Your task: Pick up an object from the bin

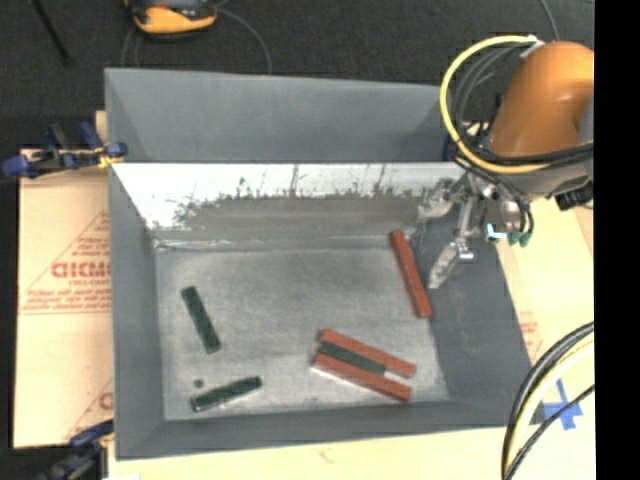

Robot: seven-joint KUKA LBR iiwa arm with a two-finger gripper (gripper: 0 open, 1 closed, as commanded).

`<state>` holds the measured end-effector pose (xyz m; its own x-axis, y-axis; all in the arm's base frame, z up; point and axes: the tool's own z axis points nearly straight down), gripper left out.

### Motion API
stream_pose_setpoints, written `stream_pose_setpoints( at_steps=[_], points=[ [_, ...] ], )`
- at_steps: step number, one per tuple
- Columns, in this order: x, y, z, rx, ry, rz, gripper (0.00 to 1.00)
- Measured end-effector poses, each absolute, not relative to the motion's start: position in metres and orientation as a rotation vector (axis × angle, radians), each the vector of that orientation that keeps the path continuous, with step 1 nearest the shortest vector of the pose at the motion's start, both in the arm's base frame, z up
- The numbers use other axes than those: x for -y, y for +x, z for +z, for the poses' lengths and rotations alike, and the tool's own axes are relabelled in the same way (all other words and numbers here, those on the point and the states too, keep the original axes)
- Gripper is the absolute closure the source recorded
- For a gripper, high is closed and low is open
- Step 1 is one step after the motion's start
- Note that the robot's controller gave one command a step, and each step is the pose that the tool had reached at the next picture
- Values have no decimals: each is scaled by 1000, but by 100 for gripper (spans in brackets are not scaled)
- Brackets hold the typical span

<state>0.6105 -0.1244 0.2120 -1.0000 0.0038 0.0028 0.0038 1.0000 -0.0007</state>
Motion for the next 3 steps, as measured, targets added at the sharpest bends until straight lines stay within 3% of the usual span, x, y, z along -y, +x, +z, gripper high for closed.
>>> stream_pose_setpoints(
  at_steps=[1, 2, 3],
  points=[
    [124, 612, 217, 3146, -3, 3, 0],
    [119, 605, 193, 3149, 130, 5, 0],
    [102, 568, 128, 3138, 254, 3, 0]
  ],
)
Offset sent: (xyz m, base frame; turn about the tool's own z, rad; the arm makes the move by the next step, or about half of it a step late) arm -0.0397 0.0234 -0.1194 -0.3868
